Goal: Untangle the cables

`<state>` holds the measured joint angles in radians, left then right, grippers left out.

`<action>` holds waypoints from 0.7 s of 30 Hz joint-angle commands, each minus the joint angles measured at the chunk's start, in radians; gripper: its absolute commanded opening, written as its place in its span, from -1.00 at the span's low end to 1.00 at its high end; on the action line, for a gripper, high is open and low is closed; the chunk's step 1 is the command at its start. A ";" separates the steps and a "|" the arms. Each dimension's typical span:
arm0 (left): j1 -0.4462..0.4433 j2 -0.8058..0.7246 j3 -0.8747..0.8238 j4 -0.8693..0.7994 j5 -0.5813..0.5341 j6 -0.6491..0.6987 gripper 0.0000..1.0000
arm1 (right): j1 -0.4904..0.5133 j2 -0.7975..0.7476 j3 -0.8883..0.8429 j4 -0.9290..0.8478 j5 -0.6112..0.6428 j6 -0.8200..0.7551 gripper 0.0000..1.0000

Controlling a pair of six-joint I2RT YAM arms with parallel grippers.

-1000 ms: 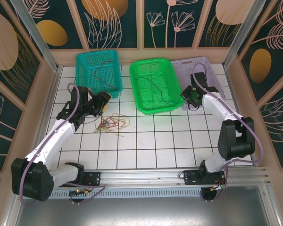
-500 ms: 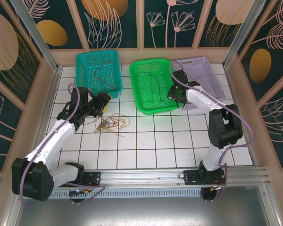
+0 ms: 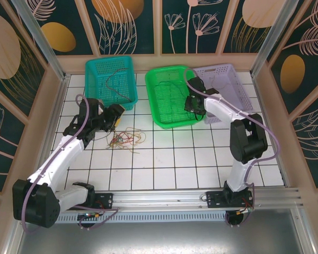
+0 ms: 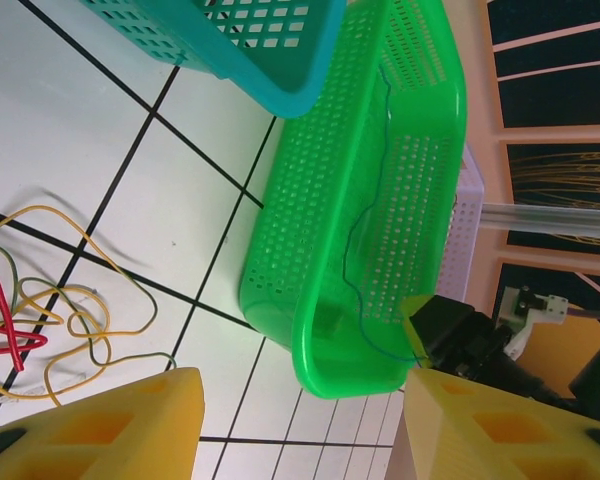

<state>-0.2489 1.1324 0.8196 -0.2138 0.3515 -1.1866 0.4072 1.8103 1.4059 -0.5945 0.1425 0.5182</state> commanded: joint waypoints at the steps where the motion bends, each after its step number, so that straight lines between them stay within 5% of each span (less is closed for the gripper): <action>1: -0.006 -0.025 -0.021 -0.016 -0.019 -0.001 0.10 | 0.005 -0.078 0.034 -0.069 0.042 -0.012 -0.04; 12: -0.006 -0.014 -0.019 -0.039 -0.026 0.007 0.10 | 0.003 -0.166 0.063 -0.088 0.083 -0.024 0.11; 21: -0.006 -0.090 -0.109 -0.308 -0.227 -0.052 0.19 | 0.150 -0.337 -0.123 0.074 -0.075 -0.090 0.02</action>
<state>-0.2489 1.0771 0.7578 -0.4068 0.2008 -1.2037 0.4938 1.5185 1.3617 -0.5812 0.1543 0.4644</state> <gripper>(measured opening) 0.595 0.513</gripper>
